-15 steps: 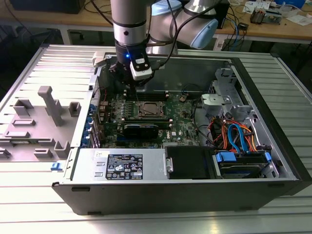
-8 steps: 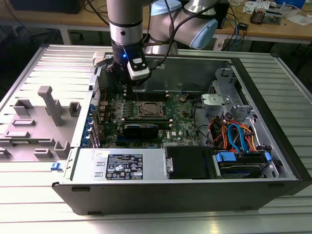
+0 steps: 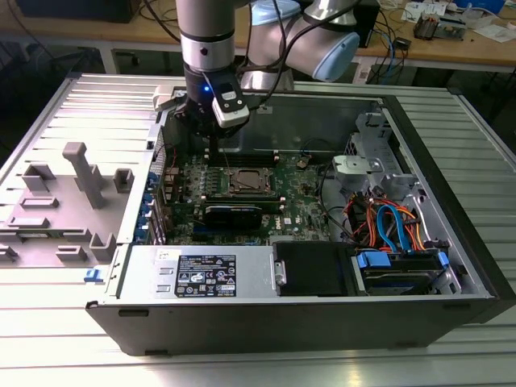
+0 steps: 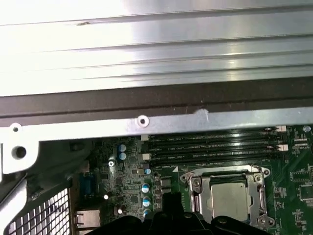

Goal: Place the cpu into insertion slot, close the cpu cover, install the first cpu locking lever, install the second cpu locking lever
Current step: 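Install the first cpu locking lever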

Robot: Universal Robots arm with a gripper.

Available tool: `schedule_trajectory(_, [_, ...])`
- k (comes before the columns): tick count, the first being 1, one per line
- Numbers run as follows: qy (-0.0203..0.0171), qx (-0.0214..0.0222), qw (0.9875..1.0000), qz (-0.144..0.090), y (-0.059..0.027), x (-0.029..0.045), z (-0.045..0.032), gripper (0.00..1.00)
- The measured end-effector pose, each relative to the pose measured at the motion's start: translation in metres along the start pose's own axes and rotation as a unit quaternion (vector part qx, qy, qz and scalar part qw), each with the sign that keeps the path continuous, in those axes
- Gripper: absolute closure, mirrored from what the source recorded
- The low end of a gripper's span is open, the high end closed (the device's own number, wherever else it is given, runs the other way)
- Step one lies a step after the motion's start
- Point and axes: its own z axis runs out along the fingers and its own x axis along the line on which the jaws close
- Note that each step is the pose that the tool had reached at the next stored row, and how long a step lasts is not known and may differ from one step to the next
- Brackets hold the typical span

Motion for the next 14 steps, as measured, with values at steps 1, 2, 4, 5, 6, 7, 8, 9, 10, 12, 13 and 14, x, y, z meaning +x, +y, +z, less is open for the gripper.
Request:
schedule_trajectory(1, [0.0002,-0.0004,1.0,-0.008,0.0003,0.0001,0.0002,0.88])
schedule_trajectory(2, [0.0004,-0.0005,0.9999,-0.015,0.0005,0.0001,0.0003,0.88])
schedule_trajectory(4, [0.0008,-0.0006,0.9996,-0.03,0.0026,0.0003,0.0003,0.88])
schedule_trajectory(5, [0.0009,-0.0006,0.9995,-0.033,0.0035,0.0004,0.0004,0.88])
schedule_trajectory(6, [0.0009,-0.0006,0.9994,-0.034,0.0042,0.0004,0.0004,0.88])
schedule_trajectory(7, [0.0009,-0.0007,0.9994,-0.034,0.0046,0.0005,0.0005,0.88])
schedule_trajectory(8, [0.0009,-0.0007,0.9994,-0.035,0.005,0.0005,0.0006,0.88])
schedule_trajectory(9, [0.0009,-0.0007,0.9994,-0.035,0.0054,0.0005,0.0006,0.88])
schedule_trajectory(10, [0.0009,-0.0007,0.9994,-0.035,0.006,0.0005,0.0007,0.88])
schedule_trajectory(12, [0.001,-0.0008,0.9993,-0.036,0.0075,0.0006,0.0007,0.88])
schedule_trajectory(13, [0.001,-0.0008,0.9993,-0.036,0.0086,0.0006,0.0008,0.88])
schedule_trajectory(14, [0.001,-0.0008,0.9993,-0.037,0.0095,-0.0002,0.0008,0.88])
